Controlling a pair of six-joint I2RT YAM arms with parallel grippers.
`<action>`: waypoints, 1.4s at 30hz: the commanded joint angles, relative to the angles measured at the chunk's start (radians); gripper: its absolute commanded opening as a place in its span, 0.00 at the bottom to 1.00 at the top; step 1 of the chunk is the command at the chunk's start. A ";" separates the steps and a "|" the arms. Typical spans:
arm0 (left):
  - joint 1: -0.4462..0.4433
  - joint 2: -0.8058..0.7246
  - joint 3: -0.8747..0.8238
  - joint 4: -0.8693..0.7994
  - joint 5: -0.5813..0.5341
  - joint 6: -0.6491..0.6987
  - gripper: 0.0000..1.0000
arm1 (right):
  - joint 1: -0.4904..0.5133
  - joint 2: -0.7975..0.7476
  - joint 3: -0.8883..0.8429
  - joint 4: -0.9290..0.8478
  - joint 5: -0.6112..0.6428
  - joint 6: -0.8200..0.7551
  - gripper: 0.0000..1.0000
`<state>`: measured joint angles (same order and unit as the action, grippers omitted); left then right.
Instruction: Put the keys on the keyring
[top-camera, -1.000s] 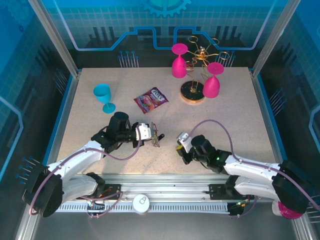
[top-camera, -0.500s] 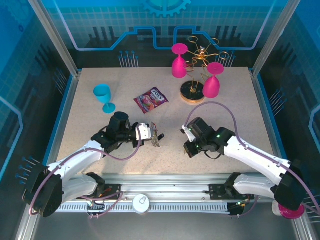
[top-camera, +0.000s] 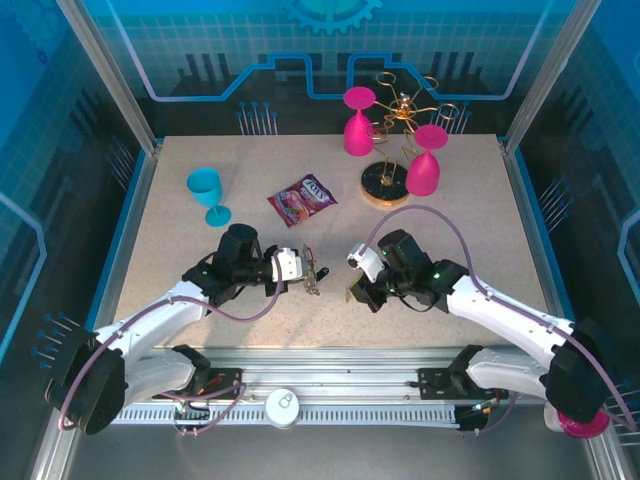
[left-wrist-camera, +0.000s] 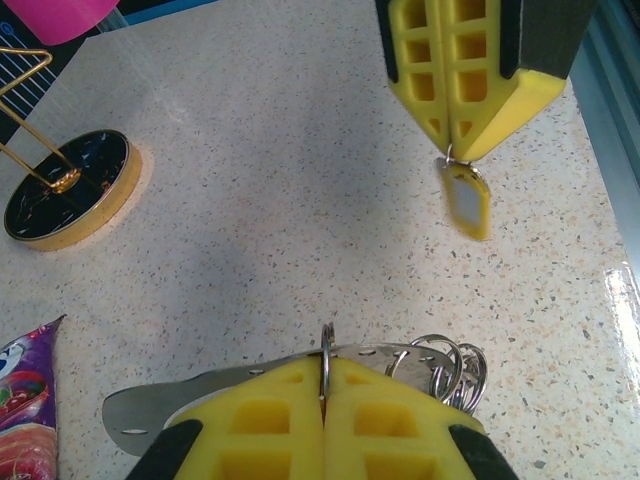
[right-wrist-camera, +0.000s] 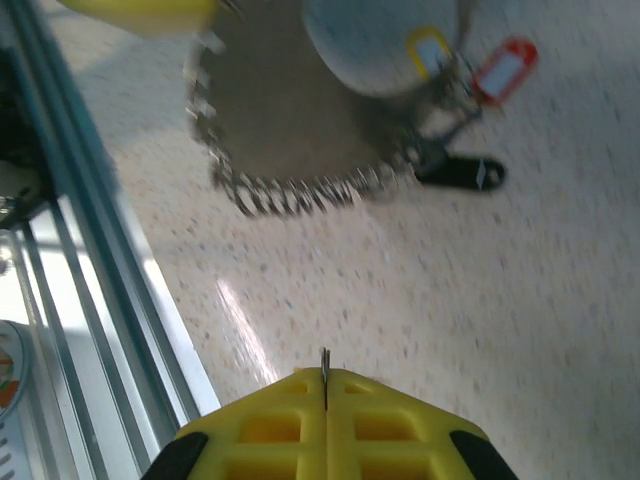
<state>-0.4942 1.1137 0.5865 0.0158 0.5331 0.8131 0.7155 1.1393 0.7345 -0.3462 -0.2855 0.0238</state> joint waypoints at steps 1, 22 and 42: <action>-0.011 0.012 0.012 -0.024 0.051 0.030 0.00 | -0.013 0.013 -0.003 0.167 -0.140 -0.124 0.00; -0.065 0.021 0.022 -0.048 -0.005 0.079 0.00 | -0.011 0.227 0.190 0.105 -0.318 -0.210 0.00; -0.074 0.025 0.035 -0.039 -0.040 0.037 0.00 | -0.004 0.239 0.194 0.109 -0.211 -0.151 0.00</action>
<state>-0.5606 1.1336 0.5884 -0.0227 0.4736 0.8635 0.7124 1.3933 0.9253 -0.2531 -0.5228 -0.1513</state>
